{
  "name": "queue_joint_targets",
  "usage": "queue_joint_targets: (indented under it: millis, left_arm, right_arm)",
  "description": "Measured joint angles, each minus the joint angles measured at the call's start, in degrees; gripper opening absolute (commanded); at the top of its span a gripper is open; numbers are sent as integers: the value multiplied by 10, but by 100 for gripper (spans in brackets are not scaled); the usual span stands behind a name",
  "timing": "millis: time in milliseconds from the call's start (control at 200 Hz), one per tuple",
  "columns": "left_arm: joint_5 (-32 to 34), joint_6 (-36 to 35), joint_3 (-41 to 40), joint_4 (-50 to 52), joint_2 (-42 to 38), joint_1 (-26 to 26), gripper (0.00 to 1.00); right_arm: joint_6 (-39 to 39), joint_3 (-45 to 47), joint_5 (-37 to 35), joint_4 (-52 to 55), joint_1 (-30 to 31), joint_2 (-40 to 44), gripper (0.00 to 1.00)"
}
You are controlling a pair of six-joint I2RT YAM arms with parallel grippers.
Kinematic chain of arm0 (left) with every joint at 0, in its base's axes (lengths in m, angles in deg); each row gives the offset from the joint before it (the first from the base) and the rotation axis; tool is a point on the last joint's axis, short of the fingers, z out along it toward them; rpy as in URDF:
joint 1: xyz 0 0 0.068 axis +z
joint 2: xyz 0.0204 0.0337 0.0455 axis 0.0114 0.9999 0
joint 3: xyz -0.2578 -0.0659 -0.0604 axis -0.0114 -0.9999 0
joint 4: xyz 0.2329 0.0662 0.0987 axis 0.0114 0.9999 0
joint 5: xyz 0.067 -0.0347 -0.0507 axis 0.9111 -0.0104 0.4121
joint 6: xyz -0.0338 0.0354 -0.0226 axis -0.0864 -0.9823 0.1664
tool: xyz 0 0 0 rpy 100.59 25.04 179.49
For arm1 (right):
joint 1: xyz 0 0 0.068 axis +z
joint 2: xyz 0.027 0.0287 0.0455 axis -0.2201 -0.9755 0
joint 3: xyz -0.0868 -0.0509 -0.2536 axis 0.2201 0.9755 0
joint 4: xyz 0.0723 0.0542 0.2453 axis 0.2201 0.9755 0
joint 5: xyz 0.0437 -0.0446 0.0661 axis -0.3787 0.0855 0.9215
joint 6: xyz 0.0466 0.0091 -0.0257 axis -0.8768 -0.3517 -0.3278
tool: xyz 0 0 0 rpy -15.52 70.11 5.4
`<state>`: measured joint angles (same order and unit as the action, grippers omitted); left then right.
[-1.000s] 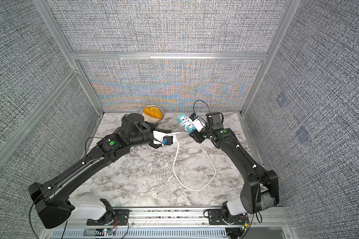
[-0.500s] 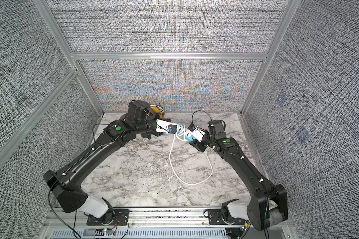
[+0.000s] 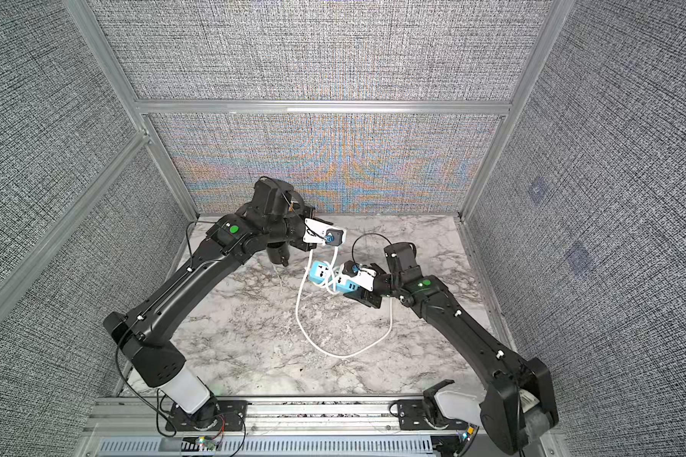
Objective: Wrap the cord around the power strip
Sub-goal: Wrap the power cord around the power strip.
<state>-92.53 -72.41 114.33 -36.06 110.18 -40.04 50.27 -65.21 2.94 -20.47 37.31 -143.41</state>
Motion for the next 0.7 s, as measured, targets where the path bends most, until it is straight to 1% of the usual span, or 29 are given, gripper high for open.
queue_joint_targets:
  millis: [140,350,510,701]
  left_arm:
    - [-21,-1,43,30,34,16,0]
    - [-14,-22,88,65,64,26,0]
    - [4,-44,122,87,81,27,0]
    - [20,-48,189,143,81,27,0]
  right_arm:
    - [9,32,14,-49,2,35,0]
    - [15,66,-18,-101,5,81,0]
    - [15,71,-28,-121,5,79,0]
    - [9,64,-49,-136,5,54,0]
